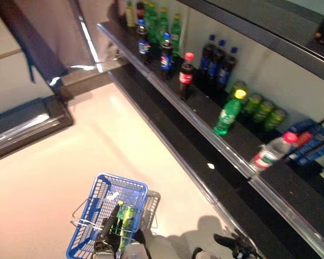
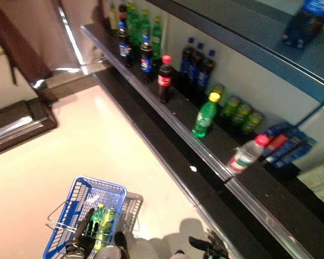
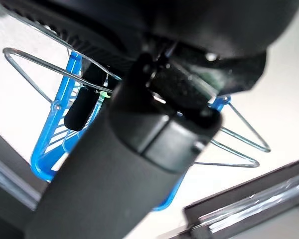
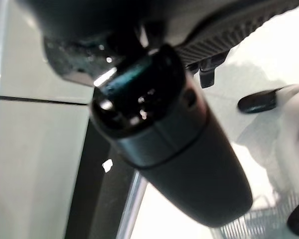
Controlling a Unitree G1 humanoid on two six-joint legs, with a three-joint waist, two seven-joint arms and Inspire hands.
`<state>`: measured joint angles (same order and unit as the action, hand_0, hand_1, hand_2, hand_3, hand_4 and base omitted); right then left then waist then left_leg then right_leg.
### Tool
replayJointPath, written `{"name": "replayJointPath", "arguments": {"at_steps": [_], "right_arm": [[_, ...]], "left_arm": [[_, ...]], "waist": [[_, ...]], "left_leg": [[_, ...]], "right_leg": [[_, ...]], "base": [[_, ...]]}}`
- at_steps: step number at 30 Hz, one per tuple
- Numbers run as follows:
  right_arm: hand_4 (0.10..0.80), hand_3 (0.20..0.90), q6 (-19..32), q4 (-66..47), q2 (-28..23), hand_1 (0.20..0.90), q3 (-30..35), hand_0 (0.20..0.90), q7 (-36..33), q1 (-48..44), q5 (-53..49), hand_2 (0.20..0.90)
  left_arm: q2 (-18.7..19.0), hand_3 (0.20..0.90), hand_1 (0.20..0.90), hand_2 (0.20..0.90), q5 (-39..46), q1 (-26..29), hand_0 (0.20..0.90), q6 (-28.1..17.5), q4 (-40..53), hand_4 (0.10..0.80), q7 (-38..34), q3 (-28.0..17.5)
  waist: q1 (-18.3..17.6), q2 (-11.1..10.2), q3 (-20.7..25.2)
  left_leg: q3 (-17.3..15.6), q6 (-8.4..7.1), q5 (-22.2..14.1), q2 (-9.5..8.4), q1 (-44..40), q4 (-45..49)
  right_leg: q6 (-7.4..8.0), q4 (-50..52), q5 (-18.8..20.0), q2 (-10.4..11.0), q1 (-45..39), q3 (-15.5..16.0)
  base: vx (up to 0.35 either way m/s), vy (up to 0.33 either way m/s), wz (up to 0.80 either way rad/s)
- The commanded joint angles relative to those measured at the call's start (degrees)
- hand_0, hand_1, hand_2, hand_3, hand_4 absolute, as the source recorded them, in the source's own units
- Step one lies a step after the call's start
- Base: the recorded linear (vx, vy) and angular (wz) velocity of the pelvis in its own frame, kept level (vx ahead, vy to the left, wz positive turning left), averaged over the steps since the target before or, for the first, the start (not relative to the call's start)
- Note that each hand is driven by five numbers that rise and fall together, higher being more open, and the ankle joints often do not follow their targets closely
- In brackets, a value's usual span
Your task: Pick up the drink and place into the basket.
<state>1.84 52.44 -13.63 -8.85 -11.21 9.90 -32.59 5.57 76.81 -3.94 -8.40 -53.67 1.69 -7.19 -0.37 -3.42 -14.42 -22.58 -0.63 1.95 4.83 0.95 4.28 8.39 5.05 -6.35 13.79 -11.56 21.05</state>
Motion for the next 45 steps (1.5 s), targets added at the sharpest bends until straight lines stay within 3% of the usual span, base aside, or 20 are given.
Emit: {"name": "replayJointPath", "arguments": {"at_steps": [1,5,6,9,14,17,19,20,23,26,28,29,33,34,37,38,39,42,44,45], "right_arm": [[0.8,0.9,3.0,1.9,0.5,0.9,1.9,0.9,1.6,-1.6,1.8,0.9],[0.8,0.9,2.7,6.7,2.1,0.9,1.3,0.9,0.2,-2.2,4.1,0.9],[0.8,0.9,2.8,7.8,1.9,0.9,1.5,0.9,-0.1,-2.3,3.1,0.9],[0.8,0.9,4.3,11.2,1.7,0.9,2.3,0.9,-0.6,-2.4,-1.8,0.9],[0.8,0.9,5.0,14.1,1.5,0.9,3.6,0.9,0.4,-0.9,-3.2,0.9],[0.8,0.9,4.2,16.0,0.9,0.9,5.6,0.9,1.4,0.6,-3.4,0.9],[0.8,0.9,3.5,17.1,0.8,0.9,6.4,0.9,2.0,0.7,-2.3,0.9],[0.8,0.9,3.5,18.1,0.8,0.9,7.0,0.9,2.6,0.7,-1.8,0.9],[0.8,0.9,3.8,20.6,0.9,0.9,7.5,0.9,2.8,0.7,-2.5,0.9],[0.8,0.9,4.3,19.9,1.1,0.9,7.2,0.9,2.2,-0.3,-2.1,0.9],[0.8,0.9,5.5,18.2,0.7,0.9,6.2,0.9,1.9,-0.6,-0.9,0.9],[0.8,0.9,5.7,17.2,0.2,0.9,5.8,0.9,2.1,-1.0,0.4,0.9],[0.8,0.9,4.4,16.1,-1.4,0.9,3.2,0.9,3.6,-4.4,3.4,0.9],[0.8,0.9,4.3,16.2,-1.4,0.9,3.1,0.9,3.7,-4.8,3.5,0.9],[0.8,0.9,3.0,17.2,-1.4,0.9,1.1,0.9,3.6,-7.8,2.8,0.9],[0.8,0.9,2.6,17.7,-1.1,0.9,0.6,0.9,3.3,-8.5,2.3,0.9],[0.8,0.9,2.4,17.9,-1.0,0.9,0.3,0.9,3.6,-8.7,3.2,0.9],[0.8,0.9,2.1,18.4,-0.8,0.9,1.0,0.9,4.2,-8.5,5.4,0.9],[0.8,0.9,1.9,18.8,-0.6,0.9,1.7,0.9,3.7,-8.5,6.5,0.9],[0.8,0.9,1.9,18.8,-0.6,0.9,1.6,0.9,3.7,-8.5,6.6,0.9]], "left_arm": [[1.9,0.2,0.3,0.3,-5.5,0.7,0.3,-3.9,3.3,0.1,4.7,-1.3],[4.0,0.2,0.3,0.3,-8.2,1.6,0.3,-1.2,1.4,0.1,6.5,1.7],[4.4,0.2,0.3,0.3,-8.2,2.0,0.3,-0.7,0.7,0.1,6.6,2.6],[5.3,0.2,0.3,0.3,-7.8,3.7,0.3,-0.3,-2.1,0.1,8.6,7.7],[4.9,0.2,0.3,0.3,-12.7,3.9,0.3,1.3,-3.4,0.1,8.7,9.4],[4.7,0.2,0.3,0.3,-15.3,2.2,0.3,1.0,-6.8,0.1,12.3,9.6],[4.5,0.2,0.3,0.3,-15.9,1.0,0.3,0.7,-8.1,0.1,14.3,8.6],[4.4,0.2,0.3,0.3,-16.0,0.8,0.3,0.4,-8.8,0.1,14.8,8.2],[4.2,0.2,0.3,0.3,-14.9,1.3,0.3,0.0,-10.6,0.1,14.2,8.9],[3.1,0.2,0.3,0.3,-15.0,2.0,0.3,0.8,-10.0,0.1,13.3,7.5],[2.6,0.2,0.3,0.3,-14.2,2.0,0.3,0.1,-9.3,0.1,13.8,8.2],[2.3,0.2,0.3,0.3,-13.6,2.0,0.3,-0.1,-8.7,0.1,13.4,7.8],[2.9,0.2,0.3,0.3,-9.2,2.5,0.3,-1.3,-6.5,0.1,13.6,7.1],[3.0,0.2,0.3,0.3,-9.0,2.5,0.3,-1.4,-6.4,0.1,13.8,7.0],[3.2,0.2,0.3,0.3,-8.6,2.0,0.3,-1.7,-6.1,0.1,15.0,6.1],[2.6,0.2,0.3,0.3,-9.9,1.1,0.3,-1.9,-6.7,0.1,15.5,5.1],[2.1,0.2,0.3,0.3,-10.0,0.4,0.3,-2.6,-7.3,0.1,15.4,4.7],[0.7,0.2,0.3,0.3,-10.7,-0.8,0.3,-3.8,-8.7,0.1,14.8,3.2],[1.0,0.2,0.3,0.3,-12.8,0.2,0.3,-2.4,-10.0,0.1,13.2,1.3],[1.0,0.2,0.3,0.3,-12.9,0.2,0.3,-2.4,-10.1,0.1,13.2,1.2]], "waist": [[0.7,-0.5,1.5],[0.2,0.8,2.0],[-0.8,1.9,1.8],[-4.7,1.5,1.9],[-9.0,-1.2,2.5],[-10.6,-1.7,3.3],[-10.1,-2.0,4.1],[-10.0,-2.0,4.8],[-10.8,-1.1,6.7],[-10.8,0.3,8.5],[-9.9,-0.7,8.6],[-8.8,-1.8,8.5],[-3.5,-3.1,6.0],[-3.3,-3.3,6.1],[-0.6,-2.8,5.3],[0.8,-2.2,5.3],[1.7,-2.0,4.7],[3.0,-1.4,4.5],[1.8,-0.1,4.8],[1.7,-0.2,4.7]], "left_leg": [[0.3,-0.86,-4.0,0.22,0.0,5.7],[0.9,4.19,-7.3,-3.47,-2.4,3.9],[1.6,4.71,-7.1,-3.3,-3.7,2.3],[8.1,4.81,-6.2,-6.11,-4.9,-0.7],[13.6,5.04,-9.8,-11.36,-8.9,-1.2],[17.1,4.25,-14.2,-13.6,-14.7,-1.1],[15.9,4.31,-16.9,-14.04,-17.7,-0.7],[15.8,4.92,-18.1,-14.38,-18.6,-0.3],[17.2,5.11,-18.1,-14.17,-19.8,3.2],[13.4,-2.6,-2.8,-10.3,-17.6,20.2],[13.2,-5.0,3.3,-9.81,-12.5,30.1],[13.6,-4.68,3.4,-9.71,-7.3,35.5],[15.8,-0.38,-0.7,-9.09,6.8,31.2],[16.0,-0.2,-0.7,-8.86,6.9,30.0],[20.5,-0.13,0.0,-2.97,7.0,9.4],[24.7,-1.68,2.9,0.65,8.2,0.9],[27.7,-2.69,5.0,1.79,7.9,-4.1],[30.7,-3.21,5.6,2.31,10.7,-2.9],[27.8,-2.99,3.5,2.33,8.6,-0.3],[27.8,-2.95,3.4,2.18,8.5,-0.2]], "right_leg": [[-1.5,2.1,5.3,-2.0,5.3,-4.7],[1.26,25.2,13.1,3.4,13.1,-9.4],[0.93,32.0,13.8,2.4,16.2,-12.0],[-0.41,28.3,9.9,-10.0,20.6,-18.0],[-1.1,6.7,14.6,-13.1,26.6,-19.5],[-0.52,-2.1,20.8,-13.0,29.1,-10.0],[-0.94,-2.3,21.0,-12.3,28.6,-2.7],[-1.91,-1.1,20.0,-12.4,27.9,-1.6],[-4.7,1.1,16.7,-14.1,27.1,-4.2],[-8.96,4.0,10.4,-15.2,22.8,-1.8],[-9.95,2.7,9.3,-14.6,19.1,-2.9],[-10.12,2.2,8.5,-14.0,17.0,-5.1],[-9.17,1.4,6.6,-15.2,12.1,-17.0],[-9.04,1.2,6.6,-15.0,12.0,-17.7],[-7.49,-0.1,5.1,-16.6,9.4,-25.1],[-6.97,0.2,3.8,-17.0,8.4,-28.4],[-6.83,0.9,2.4,-16.9,6.8,-30.9],[-5.76,1.7,0.5,-15.2,4.8,-33.9],[-3.24,3.3,-0.1,-10.8,5.8,-31.4],[-3.2,3.4,-0.2,-10.6,5.6,-31.4]], "base": [[0.278,0.321,0.24],[0.27,0.373,0.45],[0.273,0.325,0.7],[0.332,0.143,0.84],[0.454,-0.006,1.38],[0.59,0.017,0.78],[0.501,-0.033,0.45],[0.468,-0.032,0.3],[0.379,-0.049,0.21],[0.389,-0.145,-0.48],[0.394,-0.112,-0.85],[0.422,-0.058,-1.08],[0.343,0.051,-0.9],[0.248,0.092,-1.34],[0.43,0.269,-1.33],[0.654,0.398,-1.21],[0.501,0.289,-0.97],[0.345,0.289,-0.85],[0.346,0.456,-1.37],[0.343,0.43,-1.4]]}}
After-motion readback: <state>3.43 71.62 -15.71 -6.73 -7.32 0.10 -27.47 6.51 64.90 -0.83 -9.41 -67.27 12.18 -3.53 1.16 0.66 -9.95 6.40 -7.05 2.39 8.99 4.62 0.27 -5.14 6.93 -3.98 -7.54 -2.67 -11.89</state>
